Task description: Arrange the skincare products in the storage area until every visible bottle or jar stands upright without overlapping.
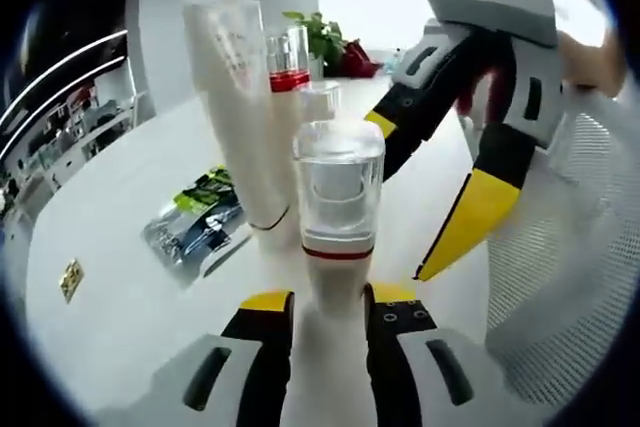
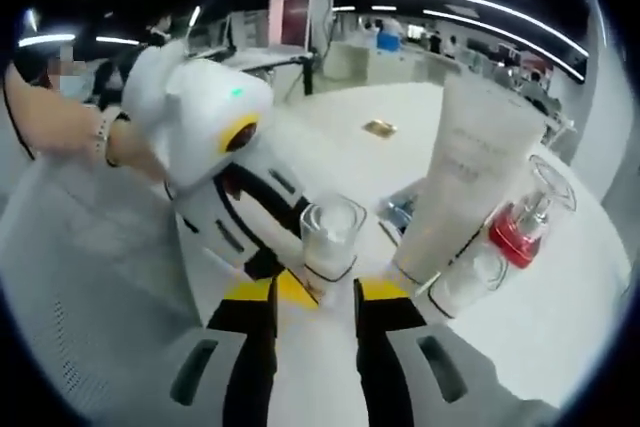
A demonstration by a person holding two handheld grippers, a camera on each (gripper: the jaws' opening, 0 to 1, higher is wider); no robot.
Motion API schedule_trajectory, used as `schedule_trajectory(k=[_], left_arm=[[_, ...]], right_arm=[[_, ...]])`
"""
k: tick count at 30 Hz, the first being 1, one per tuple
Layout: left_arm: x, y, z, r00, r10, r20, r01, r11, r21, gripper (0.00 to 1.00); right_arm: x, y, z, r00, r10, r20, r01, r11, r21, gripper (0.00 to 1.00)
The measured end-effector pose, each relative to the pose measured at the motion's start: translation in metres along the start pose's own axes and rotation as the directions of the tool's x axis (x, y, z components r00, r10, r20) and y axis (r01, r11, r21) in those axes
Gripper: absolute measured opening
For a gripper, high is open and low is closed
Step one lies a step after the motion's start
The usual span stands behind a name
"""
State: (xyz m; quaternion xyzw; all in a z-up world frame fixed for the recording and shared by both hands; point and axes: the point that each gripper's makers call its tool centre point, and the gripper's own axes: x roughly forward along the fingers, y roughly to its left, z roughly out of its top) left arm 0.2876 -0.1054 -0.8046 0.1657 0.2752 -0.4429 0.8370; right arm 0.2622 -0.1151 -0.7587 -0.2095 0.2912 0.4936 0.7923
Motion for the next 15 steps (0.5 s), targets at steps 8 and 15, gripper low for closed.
schedule_trajectory(k=[8,15], left_arm=[[-0.0022,0.0050,-0.0079,0.999,0.019,-0.041,-0.020,0.999,-0.025,0.20],[-0.0008,0.0038,-0.0117,0.998,0.011,-0.060,-0.014,0.999,-0.050,0.07]], right_arm=[[-0.0012,-0.0001,-0.0044,1.000,-0.001,-0.026,0.001,1.000,-0.017,0.28],[-0.0060,-0.0040,-0.0104,0.998,-0.018,-0.055,0.016,0.999,-0.031,0.26]])
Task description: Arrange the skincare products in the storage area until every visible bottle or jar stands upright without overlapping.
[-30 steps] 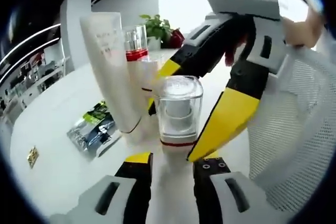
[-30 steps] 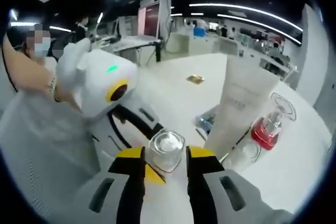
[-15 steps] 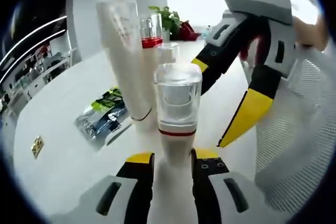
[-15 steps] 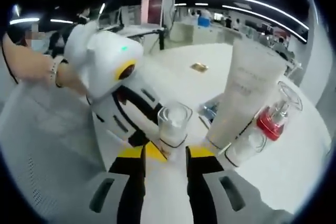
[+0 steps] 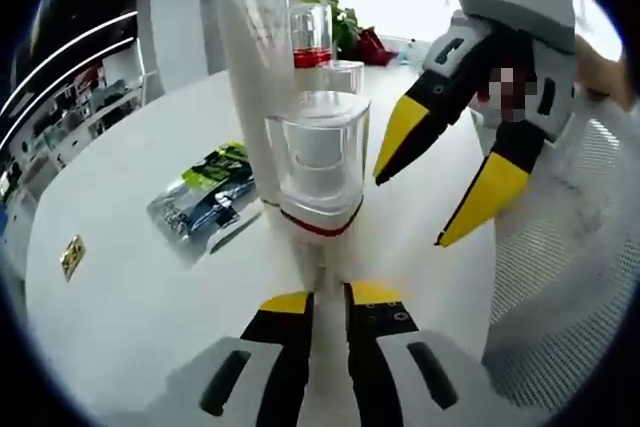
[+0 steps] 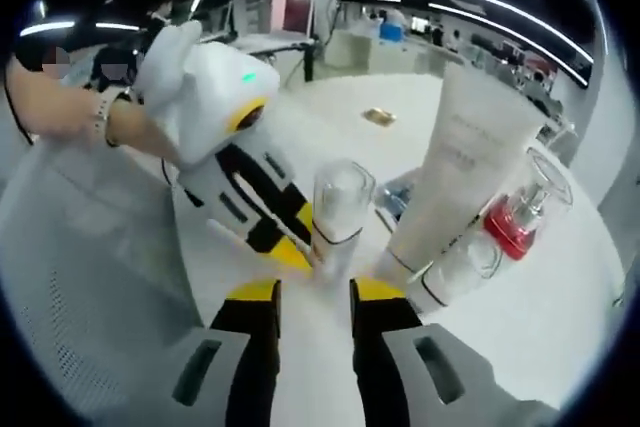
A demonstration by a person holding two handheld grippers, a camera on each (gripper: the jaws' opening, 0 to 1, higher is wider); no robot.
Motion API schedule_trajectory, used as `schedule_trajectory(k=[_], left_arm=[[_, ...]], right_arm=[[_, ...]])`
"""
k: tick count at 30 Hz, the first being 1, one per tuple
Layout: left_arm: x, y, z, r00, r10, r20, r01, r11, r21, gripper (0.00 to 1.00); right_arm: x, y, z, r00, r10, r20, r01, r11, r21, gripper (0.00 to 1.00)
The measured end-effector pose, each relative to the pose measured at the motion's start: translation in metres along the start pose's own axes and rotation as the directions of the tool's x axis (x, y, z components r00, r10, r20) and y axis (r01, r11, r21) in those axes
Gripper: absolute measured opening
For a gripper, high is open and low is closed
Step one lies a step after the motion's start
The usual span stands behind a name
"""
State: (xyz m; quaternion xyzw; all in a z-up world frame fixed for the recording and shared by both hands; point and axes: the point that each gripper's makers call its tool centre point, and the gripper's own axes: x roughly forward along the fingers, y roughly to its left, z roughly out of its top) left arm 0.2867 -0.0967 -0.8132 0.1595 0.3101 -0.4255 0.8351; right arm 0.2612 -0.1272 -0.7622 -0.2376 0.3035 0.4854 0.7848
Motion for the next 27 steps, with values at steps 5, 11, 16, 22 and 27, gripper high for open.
schedule_trajectory(k=[5,11,16,22,27], left_arm=[[0.002,0.001,-0.001,1.000,0.007,-0.007,-0.007,1.000,-0.011,0.08],[0.009,-0.001,-0.004,0.999,0.015,-0.033,-0.015,1.000,0.009,0.08],[0.013,0.003,0.000,0.999,0.019,-0.032,-0.019,1.000,0.010,0.09],[0.019,0.003,0.004,0.999,0.014,-0.038,-0.013,1.000,0.027,0.08],[0.025,-0.003,0.008,0.999,0.003,-0.040,-0.001,0.999,0.044,0.09]], right_arm=[[-0.007,-0.005,-0.006,1.000,-0.005,-0.020,0.005,1.000,0.026,0.25],[-0.013,-0.011,-0.014,0.999,-0.014,-0.051,0.017,0.999,0.048,0.24],[-0.020,-0.022,-0.025,0.997,-0.031,-0.074,0.038,0.994,0.103,0.26],[-0.027,-0.033,-0.030,0.995,-0.069,-0.076,0.079,0.988,0.134,0.31],[-0.026,-0.033,-0.029,0.995,-0.071,-0.075,0.081,0.987,0.136,0.36]])
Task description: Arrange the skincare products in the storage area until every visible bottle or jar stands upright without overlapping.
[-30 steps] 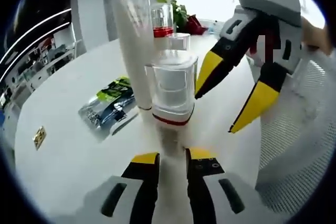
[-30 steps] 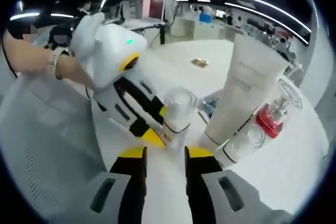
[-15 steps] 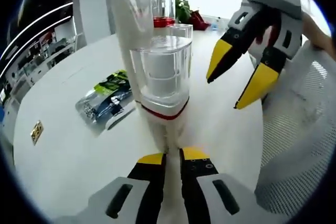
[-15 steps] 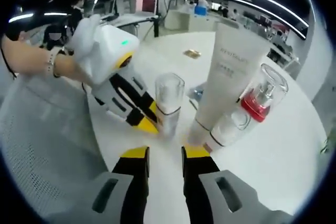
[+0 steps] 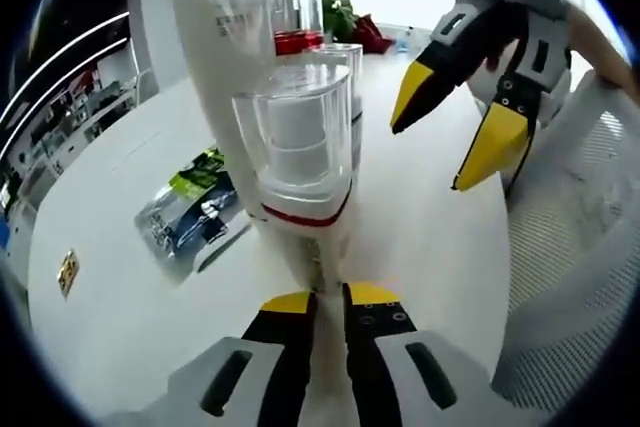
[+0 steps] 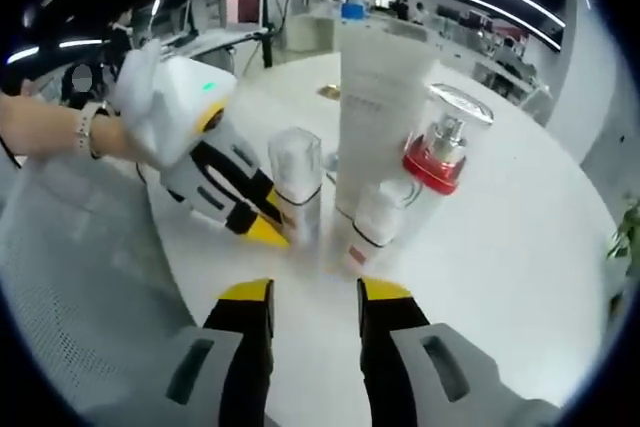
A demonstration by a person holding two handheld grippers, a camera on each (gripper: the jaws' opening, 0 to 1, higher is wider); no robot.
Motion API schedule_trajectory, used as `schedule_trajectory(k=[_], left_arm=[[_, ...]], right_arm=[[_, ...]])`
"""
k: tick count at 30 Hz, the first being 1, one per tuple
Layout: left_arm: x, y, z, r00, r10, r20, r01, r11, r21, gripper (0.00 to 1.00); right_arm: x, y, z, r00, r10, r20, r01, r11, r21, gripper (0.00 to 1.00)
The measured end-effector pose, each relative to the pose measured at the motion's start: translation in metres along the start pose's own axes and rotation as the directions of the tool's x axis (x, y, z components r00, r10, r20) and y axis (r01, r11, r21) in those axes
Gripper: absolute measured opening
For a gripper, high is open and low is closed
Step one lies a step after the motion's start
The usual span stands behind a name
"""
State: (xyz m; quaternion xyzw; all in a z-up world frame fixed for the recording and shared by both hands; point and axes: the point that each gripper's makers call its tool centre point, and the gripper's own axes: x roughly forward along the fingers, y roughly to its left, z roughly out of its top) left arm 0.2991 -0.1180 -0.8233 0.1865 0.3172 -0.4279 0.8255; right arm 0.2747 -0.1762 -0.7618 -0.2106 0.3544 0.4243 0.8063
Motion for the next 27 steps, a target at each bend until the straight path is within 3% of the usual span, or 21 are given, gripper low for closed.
schedule_trajectory(k=[11,27], left_arm=[[0.011,0.001,0.012,1.000,-0.003,0.012,0.003,1.000,0.020,0.08],[0.020,0.002,0.024,1.000,0.008,0.025,-0.009,0.999,0.045,0.06]], right_arm=[[-0.001,-0.009,-0.001,0.999,-0.033,0.005,0.033,0.999,0.017,0.51],[-0.006,-0.018,0.012,0.994,-0.061,0.086,0.053,0.995,0.090,0.75]])
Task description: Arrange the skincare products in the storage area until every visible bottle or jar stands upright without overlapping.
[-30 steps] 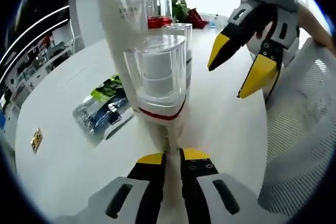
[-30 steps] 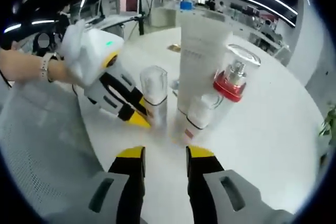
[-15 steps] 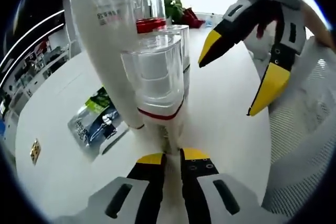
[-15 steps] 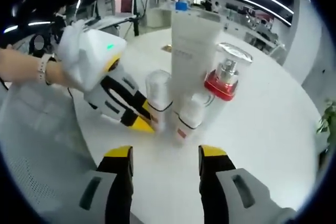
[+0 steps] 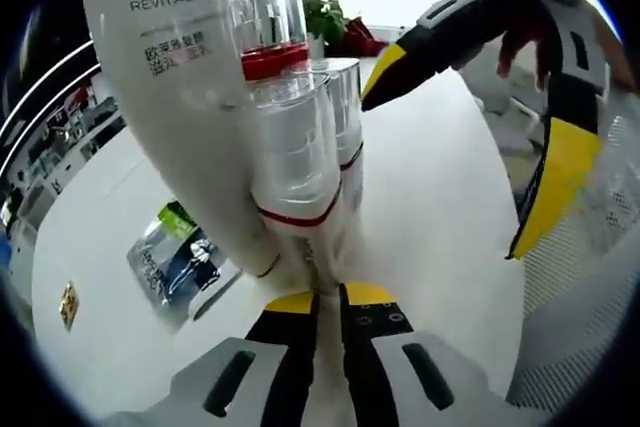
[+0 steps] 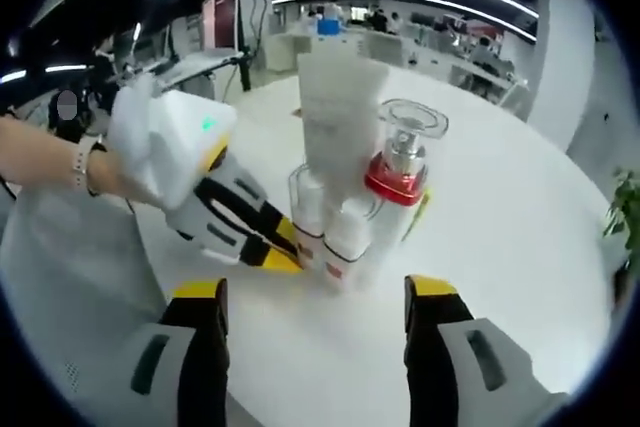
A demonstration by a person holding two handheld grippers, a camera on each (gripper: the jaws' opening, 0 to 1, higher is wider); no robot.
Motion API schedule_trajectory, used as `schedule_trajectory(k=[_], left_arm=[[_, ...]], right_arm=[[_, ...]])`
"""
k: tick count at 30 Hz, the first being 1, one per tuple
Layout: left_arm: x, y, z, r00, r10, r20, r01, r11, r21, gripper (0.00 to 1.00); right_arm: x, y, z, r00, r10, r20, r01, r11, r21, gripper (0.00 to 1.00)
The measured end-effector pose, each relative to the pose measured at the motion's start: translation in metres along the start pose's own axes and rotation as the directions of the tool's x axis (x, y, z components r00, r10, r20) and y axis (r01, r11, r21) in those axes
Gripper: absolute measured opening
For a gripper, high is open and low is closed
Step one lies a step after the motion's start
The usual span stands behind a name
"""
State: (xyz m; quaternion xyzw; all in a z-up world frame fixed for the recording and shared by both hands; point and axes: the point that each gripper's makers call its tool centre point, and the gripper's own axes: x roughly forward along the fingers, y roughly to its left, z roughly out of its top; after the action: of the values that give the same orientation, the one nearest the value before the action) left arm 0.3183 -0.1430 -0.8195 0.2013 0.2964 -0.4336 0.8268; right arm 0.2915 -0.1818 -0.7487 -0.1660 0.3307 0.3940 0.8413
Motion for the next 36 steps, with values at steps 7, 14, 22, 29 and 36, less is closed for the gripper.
schedule_trajectory(k=[7,14,22,29,36], left_arm=[[0.001,0.000,0.001,1.000,0.000,0.000,0.000,1.000,-0.002,0.06],[-0.003,0.001,0.005,1.000,0.006,0.014,-0.006,1.000,-0.006,0.08],[-0.013,0.003,0.002,1.000,0.021,0.006,-0.021,1.000,-0.011,0.08],[-0.029,0.008,0.004,0.999,0.045,0.014,-0.044,0.998,-0.034,0.14],[-0.050,0.016,0.003,0.997,0.077,0.026,-0.074,0.993,-0.091,0.24]], right_arm=[[0.001,0.002,0.000,1.000,0.002,-0.002,-0.002,1.000,0.001,0.79],[0.000,-0.001,0.007,0.999,-0.009,0.032,0.008,1.000,0.009,0.89],[-0.007,-0.013,0.026,0.990,-0.060,0.125,0.050,0.995,0.083,0.99],[-0.008,-0.008,0.034,0.987,-0.043,0.154,0.030,0.996,0.087,0.99],[-0.012,0.002,0.051,0.972,-0.016,0.236,0.001,0.998,0.065,0.99]])
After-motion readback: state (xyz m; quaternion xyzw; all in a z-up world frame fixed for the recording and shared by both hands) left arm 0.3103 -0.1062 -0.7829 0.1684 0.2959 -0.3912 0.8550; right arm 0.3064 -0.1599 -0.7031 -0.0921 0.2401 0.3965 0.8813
